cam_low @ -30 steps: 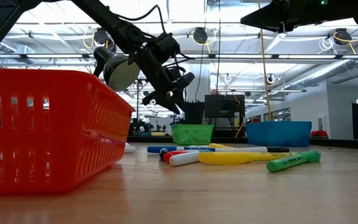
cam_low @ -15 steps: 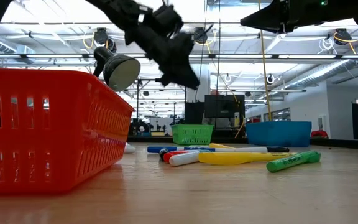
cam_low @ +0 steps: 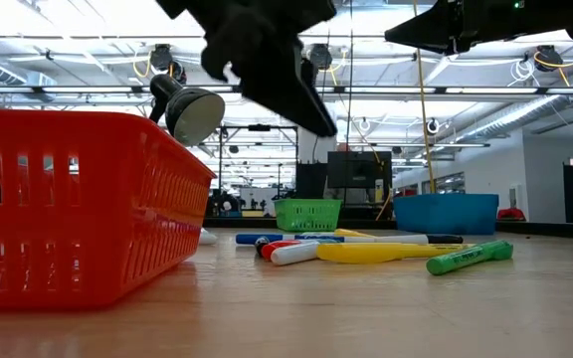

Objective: Pick & Place Markers
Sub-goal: Put the blue thin dry erase marker into the green bin

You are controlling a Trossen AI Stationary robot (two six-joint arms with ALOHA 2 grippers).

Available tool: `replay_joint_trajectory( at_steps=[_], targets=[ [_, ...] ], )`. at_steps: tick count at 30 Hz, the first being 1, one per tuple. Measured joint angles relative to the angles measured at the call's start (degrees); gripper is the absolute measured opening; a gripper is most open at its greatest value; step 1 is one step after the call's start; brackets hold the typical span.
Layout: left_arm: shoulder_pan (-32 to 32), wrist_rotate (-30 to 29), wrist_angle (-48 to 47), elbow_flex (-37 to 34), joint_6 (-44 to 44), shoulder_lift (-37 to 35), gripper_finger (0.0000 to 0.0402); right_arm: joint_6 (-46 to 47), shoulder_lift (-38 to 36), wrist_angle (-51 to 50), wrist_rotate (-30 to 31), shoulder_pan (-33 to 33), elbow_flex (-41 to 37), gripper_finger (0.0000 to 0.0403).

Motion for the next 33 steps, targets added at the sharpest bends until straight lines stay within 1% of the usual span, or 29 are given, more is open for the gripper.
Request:
replay_joint_trajectory(
  at_steps=[5, 8, 11, 14, 17, 21, 23, 28, 33],
  targets=[
    [0.69, 0.06, 6.78, -4.80, -6.83, 0.06, 0.0205, 0.38, 0.00, 0.02, -0.02, 0.00, 0.00, 0.0034],
    [2.92, -0.02, 6.38, -7.26, -10.86, 0.12, 0.0227, 0.46, 0.00, 0.02, -0.02, -0.01, 0.00, 0.0034],
    [4.62, 1.18, 6.87, -9.16, -10.40, 0.10, 0.0240, 0.46, 0.00, 0.02, -0.02, -0.01, 0.00, 0.0034],
    [5.74, 3.13, 7.86, -10.95, -9.83, 0.10, 0.0243, 0.46, 0.00, 0.02, -0.02, -0.01, 0.00, 0.0034],
    [6.57, 5.07, 11.30, -12.30, -9.92, 0.09, 0.0243, 0.46, 0.00, 0.02, -0.02, -0.02, 0.00, 0.0034],
    [6.38, 6.58, 14.60, -14.16, -9.76, 0.10, 0.0244, 0.46, 0.00, 0.02, -0.02, -0.01, 0.00, 0.0034],
    [6.01, 6.50, 16.12, -15.01, -9.41, 0.10, 0.0244, 0.46, 0.00, 0.00, -0.02, -0.02, 0.00, 0.0034],
    [5.53, 5.46, 16.30, -16.80, -9.32, 0.10, 0.0243, 0.46, 0.00, 0.01, -0.02, -0.01, 0.00, 0.0034],
    [5.33, 2.48, 15.92, -17.13, -10.40, 0.10, 0.0243, 0.46, 0.00, 0.02, -0.02, -0.02, 0.00, 0.0034]
  ],
)
